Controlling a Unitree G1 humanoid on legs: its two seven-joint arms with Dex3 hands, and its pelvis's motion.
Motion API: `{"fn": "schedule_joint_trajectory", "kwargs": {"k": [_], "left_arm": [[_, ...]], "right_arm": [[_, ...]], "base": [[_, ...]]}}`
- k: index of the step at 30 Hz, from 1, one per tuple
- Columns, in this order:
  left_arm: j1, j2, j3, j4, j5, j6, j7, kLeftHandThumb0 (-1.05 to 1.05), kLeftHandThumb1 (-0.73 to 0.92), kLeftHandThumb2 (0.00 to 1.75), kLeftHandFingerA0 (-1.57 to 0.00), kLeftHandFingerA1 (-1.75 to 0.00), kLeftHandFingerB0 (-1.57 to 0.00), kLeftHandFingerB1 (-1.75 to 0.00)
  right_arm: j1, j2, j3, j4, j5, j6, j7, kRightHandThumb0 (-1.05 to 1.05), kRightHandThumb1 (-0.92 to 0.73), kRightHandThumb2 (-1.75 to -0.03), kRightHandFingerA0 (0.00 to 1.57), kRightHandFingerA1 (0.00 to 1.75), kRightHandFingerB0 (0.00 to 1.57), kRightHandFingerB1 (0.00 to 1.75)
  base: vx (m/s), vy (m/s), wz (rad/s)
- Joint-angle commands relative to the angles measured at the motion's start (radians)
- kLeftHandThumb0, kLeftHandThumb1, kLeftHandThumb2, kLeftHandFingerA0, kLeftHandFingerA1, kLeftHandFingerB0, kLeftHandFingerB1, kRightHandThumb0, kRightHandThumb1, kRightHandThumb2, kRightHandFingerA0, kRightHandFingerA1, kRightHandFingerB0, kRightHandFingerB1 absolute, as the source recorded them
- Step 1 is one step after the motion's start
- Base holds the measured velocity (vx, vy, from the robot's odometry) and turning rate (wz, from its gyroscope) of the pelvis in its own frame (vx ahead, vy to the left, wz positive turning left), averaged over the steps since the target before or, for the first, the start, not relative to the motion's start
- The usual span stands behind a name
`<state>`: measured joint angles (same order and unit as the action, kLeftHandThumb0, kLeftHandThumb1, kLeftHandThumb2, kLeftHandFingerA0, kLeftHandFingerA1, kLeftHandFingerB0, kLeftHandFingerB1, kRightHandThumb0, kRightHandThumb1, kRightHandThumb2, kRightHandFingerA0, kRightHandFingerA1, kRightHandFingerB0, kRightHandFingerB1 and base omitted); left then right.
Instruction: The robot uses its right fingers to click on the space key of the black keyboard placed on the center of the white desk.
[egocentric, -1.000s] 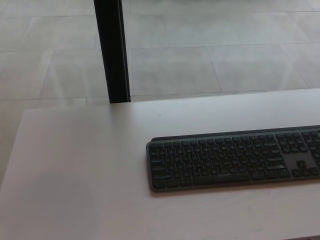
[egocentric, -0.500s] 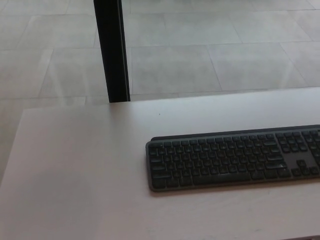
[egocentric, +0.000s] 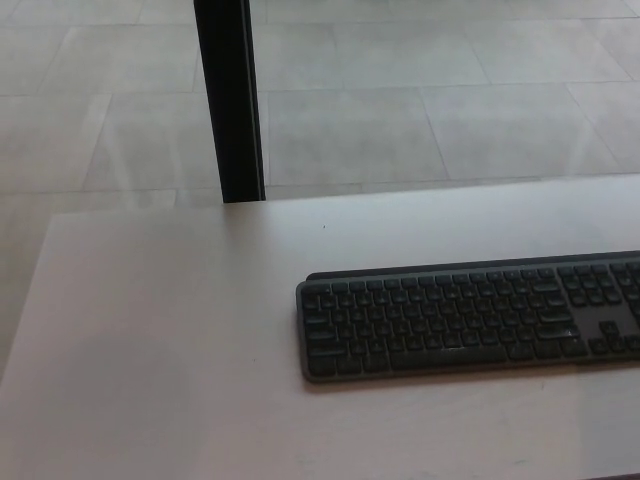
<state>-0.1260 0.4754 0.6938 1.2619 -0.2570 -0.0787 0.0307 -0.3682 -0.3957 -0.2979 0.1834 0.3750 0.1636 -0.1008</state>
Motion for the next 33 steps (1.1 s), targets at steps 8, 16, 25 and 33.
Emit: {"fn": "schedule_joint_trajectory", "kwargs": {"k": [8,16,25,33], "left_arm": [[0.009,0.027,-0.002,0.013,-0.027,0.007,0.020,-0.50,0.69,0.60,-0.70,-0.72,-0.60,-0.57],[0.007,0.024,0.010,0.013,-0.041,0.007,0.012,-0.50,0.69,0.60,-0.69,-0.74,-0.60,-0.58],[0.008,0.028,0.001,0.010,-0.033,0.005,0.002,-0.51,0.70,0.61,-0.69,-0.75,-0.57,-0.56],[0.007,0.020,-0.016,0.001,-0.020,-0.020,-0.019,-0.53,0.68,0.60,-0.76,-0.65,-0.68,-0.52]], "right_arm": [[0.027,-0.045,0.521,-0.020,-0.375,0.017,0.148,-0.43,-0.56,-0.57,0.79,0.75,0.51,0.37],[0.021,-0.051,0.684,0.035,-0.490,-0.045,0.148,-0.46,-0.59,-0.58,0.79,0.66,0.53,0.38],[-0.019,-0.071,0.795,0.078,-0.605,-0.054,0.122,-0.46,-0.60,-0.59,0.79,0.71,0.52,0.37],[-0.047,-0.086,0.817,0.137,-0.644,-0.071,0.122,-0.46,-0.59,-0.58,0.84,0.78,0.53,0.38]], "base": [[0.00,0.000,0.00],[0.00,0.000,0.00],[0.00,0.000,0.00],[0.00,0.000,0.00]]}}
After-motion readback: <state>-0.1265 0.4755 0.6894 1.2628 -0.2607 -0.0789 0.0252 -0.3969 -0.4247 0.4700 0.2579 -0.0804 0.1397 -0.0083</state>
